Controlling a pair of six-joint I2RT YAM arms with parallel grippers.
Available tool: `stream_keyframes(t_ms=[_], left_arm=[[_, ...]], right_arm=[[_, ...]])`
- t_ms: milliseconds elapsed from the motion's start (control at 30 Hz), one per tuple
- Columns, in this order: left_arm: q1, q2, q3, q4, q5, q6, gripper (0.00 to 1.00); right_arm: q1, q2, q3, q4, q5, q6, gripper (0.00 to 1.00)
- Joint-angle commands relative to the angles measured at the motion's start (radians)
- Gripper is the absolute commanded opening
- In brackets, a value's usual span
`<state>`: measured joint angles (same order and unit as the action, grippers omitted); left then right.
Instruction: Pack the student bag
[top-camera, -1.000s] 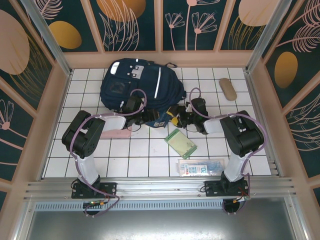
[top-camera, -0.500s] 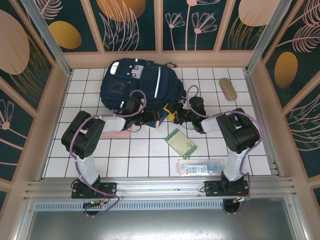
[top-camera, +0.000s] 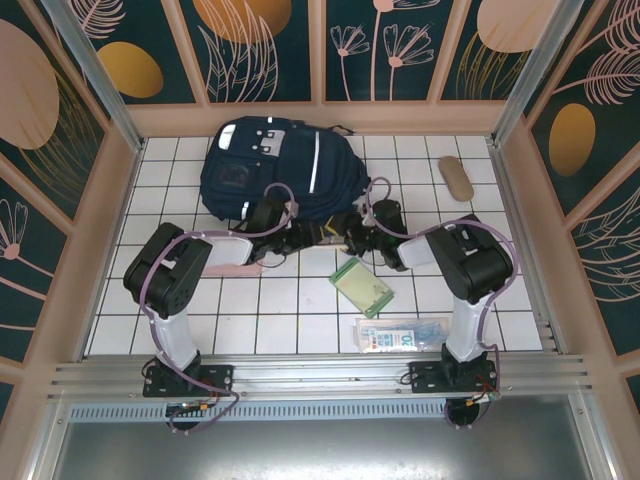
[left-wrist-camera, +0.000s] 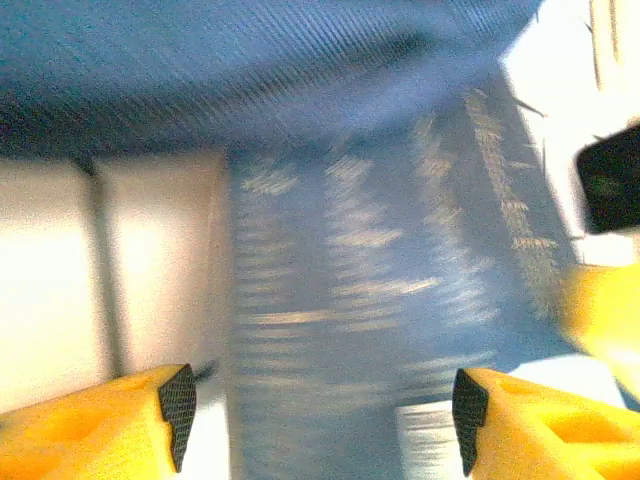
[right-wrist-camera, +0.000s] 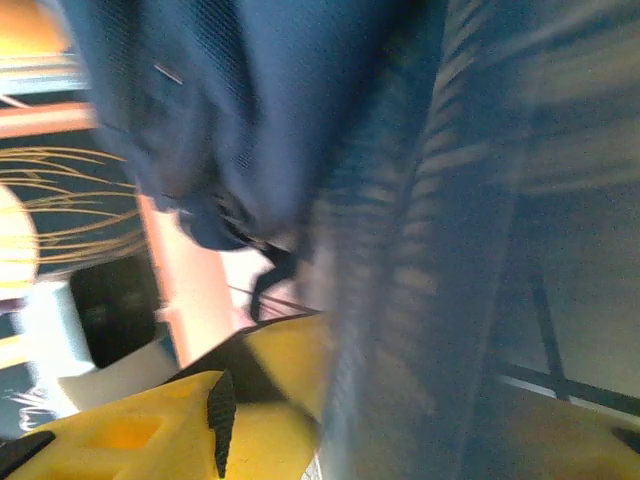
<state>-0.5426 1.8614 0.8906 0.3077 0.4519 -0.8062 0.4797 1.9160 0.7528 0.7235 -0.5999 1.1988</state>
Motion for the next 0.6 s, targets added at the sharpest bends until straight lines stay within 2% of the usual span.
stream_keyframes(t_ms=[0, 233, 400, 500, 533, 567], left_arm=[[-0.079, 0.016, -0.033, -0.031, 0.190, -0.043, 0.70], [-0.079, 0.010, -0.038, -0.040, 0.181, -0.037, 0.70], [-0.079, -0.049, -0.012, -0.127, 0.143, 0.013, 0.71], [-0.071, -0.115, -0.007, -0.190, 0.106, 0.039, 0.73], [-0.065, -0.139, -0.008, -0.205, 0.099, 0.038, 0.74], [-0.059, -0.171, -0.012, -0.220, 0.092, 0.033, 0.74]], right_arm=[[0.035, 0.034, -0.033, -0.063, 0.009, -0.039, 0.54], [0.024, 0.027, -0.046, -0.053, 0.010, -0.044, 0.51], [-0.002, -0.027, -0.056, -0.074, 0.017, -0.049, 0.21], [-0.015, -0.098, -0.047, -0.153, 0.025, -0.083, 0.05], [-0.019, -0.127, -0.039, -0.187, 0.027, -0.097, 0.00], [-0.021, -0.155, -0.034, -0.215, 0.028, -0.104, 0.00]])
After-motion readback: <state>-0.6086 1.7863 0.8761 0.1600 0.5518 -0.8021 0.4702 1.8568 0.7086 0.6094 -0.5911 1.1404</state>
